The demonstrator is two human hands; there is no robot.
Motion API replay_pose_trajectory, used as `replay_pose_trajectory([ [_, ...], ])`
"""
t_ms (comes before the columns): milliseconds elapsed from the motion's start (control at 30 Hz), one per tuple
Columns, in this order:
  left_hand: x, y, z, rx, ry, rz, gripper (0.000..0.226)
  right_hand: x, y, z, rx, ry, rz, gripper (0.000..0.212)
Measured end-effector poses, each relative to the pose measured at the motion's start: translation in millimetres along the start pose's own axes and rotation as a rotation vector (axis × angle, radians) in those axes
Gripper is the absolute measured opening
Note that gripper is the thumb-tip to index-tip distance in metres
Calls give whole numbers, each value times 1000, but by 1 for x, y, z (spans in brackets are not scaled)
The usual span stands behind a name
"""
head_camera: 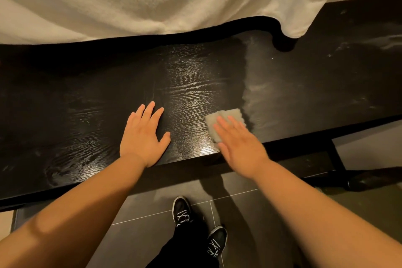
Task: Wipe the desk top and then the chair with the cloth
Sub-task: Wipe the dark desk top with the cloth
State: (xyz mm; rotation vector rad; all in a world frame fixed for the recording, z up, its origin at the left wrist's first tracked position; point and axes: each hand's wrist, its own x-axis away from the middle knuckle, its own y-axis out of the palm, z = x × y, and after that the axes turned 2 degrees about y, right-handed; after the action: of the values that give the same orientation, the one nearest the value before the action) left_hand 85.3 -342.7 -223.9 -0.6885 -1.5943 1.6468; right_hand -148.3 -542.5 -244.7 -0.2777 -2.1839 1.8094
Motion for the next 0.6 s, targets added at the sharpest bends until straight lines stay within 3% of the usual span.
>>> replay_pose_trajectory([
  [100, 0, 1, 0, -3, -10, 3, 76, 14, -11, 29, -53, 235, 40, 58],
  [200, -1, 0, 1, 6, -7, -3, 76, 6, -10, -2, -45, 396, 69, 61],
  [300, 1, 0, 1, 6, -11, 3, 76, 1, 0, -38, -32, 171, 1, 59],
  [400, 1, 0, 1, 7, -12, 5, 75, 5, -2, -18, -31, -50, -49, 56],
  [467, 1, -1, 1, 10, -13, 9, 75, 9, -6, 11, -14, -15, -42, 57],
  [600, 0, -2, 1, 24, -18, 20, 74, 18, -21, 46, -80, 280, -8, 57],
])
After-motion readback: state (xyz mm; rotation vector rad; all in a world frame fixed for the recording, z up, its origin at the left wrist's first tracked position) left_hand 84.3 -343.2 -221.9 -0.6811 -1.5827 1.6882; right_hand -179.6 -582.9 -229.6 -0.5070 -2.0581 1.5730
